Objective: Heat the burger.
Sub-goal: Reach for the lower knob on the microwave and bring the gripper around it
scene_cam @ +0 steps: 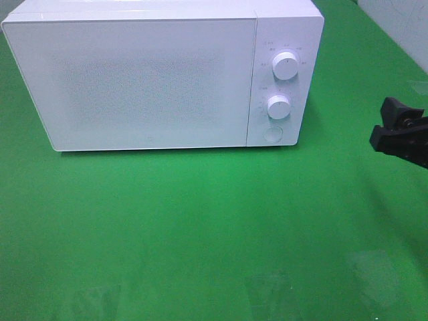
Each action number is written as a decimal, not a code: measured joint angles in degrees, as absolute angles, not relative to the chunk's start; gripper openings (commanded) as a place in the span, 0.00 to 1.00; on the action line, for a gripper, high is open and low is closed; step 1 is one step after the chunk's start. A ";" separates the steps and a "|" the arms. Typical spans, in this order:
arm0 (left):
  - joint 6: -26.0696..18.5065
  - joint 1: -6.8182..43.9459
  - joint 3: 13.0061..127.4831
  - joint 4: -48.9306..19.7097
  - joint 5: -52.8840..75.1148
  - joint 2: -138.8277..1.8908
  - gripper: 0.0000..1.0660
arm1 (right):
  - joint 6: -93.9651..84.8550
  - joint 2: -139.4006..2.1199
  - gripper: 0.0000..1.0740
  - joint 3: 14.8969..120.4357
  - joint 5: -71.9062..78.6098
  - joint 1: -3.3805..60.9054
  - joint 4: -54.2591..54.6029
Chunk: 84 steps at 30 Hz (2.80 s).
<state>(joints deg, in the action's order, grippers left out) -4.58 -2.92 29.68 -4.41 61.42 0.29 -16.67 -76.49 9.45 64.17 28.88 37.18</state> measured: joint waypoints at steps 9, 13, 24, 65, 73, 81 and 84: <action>-4.58 -2.92 29.68 -4.41 61.42 0.29 0.88 | -19.94 -86.17 0.71 12.83 68.70 40.34 47.90; -4.58 -2.92 29.68 -4.41 61.42 0.29 0.88 | -20.68 -90.41 0.71 16.33 68.75 43.72 49.22; -4.58 -2.92 29.68 -4.41 61.42 0.29 0.88 | -20.74 -98.78 0.71 26.01 68.98 46.24 52.02; -4.58 -2.92 29.68 -4.41 61.42 0.29 0.88 | -20.74 -118.60 0.71 45.44 69.44 41.54 47.78; -4.58 -2.92 29.68 -4.41 61.42 0.29 0.88 | -21.26 -118.77 0.71 46.70 67.44 39.82 47.38; -4.58 -2.92 29.68 -4.35 61.42 0.29 0.88 | -21.43 -119.58 0.71 48.01 66.23 39.13 45.72; -4.58 -2.92 29.68 -4.35 61.42 0.29 0.88 | -21.77 -120.78 0.71 48.41 64.57 38.90 45.26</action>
